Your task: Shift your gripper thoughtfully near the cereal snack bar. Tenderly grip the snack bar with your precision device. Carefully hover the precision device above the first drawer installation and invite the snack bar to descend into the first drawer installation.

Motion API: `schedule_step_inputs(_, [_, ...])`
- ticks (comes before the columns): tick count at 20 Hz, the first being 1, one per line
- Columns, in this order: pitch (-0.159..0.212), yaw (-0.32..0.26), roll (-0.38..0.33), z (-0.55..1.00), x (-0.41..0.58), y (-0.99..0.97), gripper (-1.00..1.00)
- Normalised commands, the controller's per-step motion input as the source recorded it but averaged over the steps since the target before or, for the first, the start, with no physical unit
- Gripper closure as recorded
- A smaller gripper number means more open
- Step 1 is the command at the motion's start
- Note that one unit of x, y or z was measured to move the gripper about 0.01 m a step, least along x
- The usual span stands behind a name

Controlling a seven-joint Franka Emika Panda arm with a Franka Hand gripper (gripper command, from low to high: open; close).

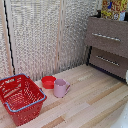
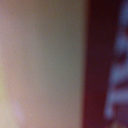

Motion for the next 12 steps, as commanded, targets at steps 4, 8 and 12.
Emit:
schedule_step_inputs(4, [0.0,0.054,-0.045,0.36,0.177,0.05,-1.0])
schedule_step_inputs(8, [0.006,0.061,-0.038,0.38,0.252,0.15,-1.0])
schedule_step_inputs(12, [0.025,0.017,-0.067,0.3,0.334,0.33,-1.0])
